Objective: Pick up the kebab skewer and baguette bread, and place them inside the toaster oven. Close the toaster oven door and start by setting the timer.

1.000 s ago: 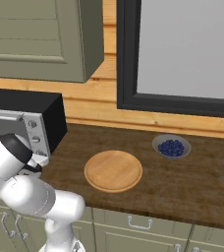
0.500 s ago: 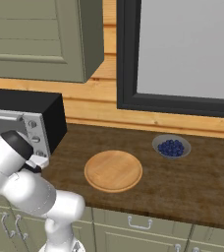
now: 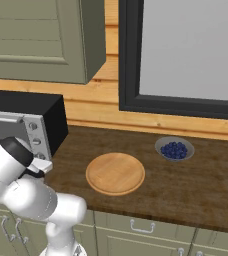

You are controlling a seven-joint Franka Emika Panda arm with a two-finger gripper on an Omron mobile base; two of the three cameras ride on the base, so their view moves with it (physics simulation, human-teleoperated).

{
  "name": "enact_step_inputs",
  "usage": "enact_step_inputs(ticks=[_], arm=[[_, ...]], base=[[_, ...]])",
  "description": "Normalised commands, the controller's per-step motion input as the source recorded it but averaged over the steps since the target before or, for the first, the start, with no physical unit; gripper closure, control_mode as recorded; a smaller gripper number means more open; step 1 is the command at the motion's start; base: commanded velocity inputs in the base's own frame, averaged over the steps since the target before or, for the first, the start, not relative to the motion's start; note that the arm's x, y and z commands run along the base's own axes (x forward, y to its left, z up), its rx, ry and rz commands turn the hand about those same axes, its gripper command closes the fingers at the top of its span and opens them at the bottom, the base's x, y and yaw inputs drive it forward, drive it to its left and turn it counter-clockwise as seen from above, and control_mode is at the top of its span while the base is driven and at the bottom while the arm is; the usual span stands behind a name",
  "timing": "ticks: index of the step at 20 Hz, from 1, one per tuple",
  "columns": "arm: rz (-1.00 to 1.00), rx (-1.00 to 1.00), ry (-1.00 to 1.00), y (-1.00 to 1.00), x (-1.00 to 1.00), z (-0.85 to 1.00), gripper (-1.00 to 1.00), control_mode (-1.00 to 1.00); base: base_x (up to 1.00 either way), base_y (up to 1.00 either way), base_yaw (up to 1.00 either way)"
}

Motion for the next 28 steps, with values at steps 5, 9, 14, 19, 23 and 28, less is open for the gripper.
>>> enact_step_inputs(ticks=[5,9,14,19,23,28], arm=[[0.0,0.02,0.0,-0.03,0.05,0.38,1.0,-1.0],[0.0,0.14,0.0,-0.04,0.02,0.43,1.0,-1.0],[-0.03,0.24,0.0,-0.05,0.01,0.34,1.0,-1.0],[-0.06,0.32,0.0,-0.09,0.01,0.19,1.0,-1.0],[-0.09,0.33,0.0,-0.01,0.06,0.01,1.0,-1.0],[-0.09,0.34,0.0,-0.03,0.11,0.0,1.0,-1.0]], base=[[0.0,0.0,0.0],[0.0,0.0,0.0],[0.0,0.0,0.0],[0.0,0.0,0.0],[0.0,0.0,0.0],[0.0,0.0,0.0]])
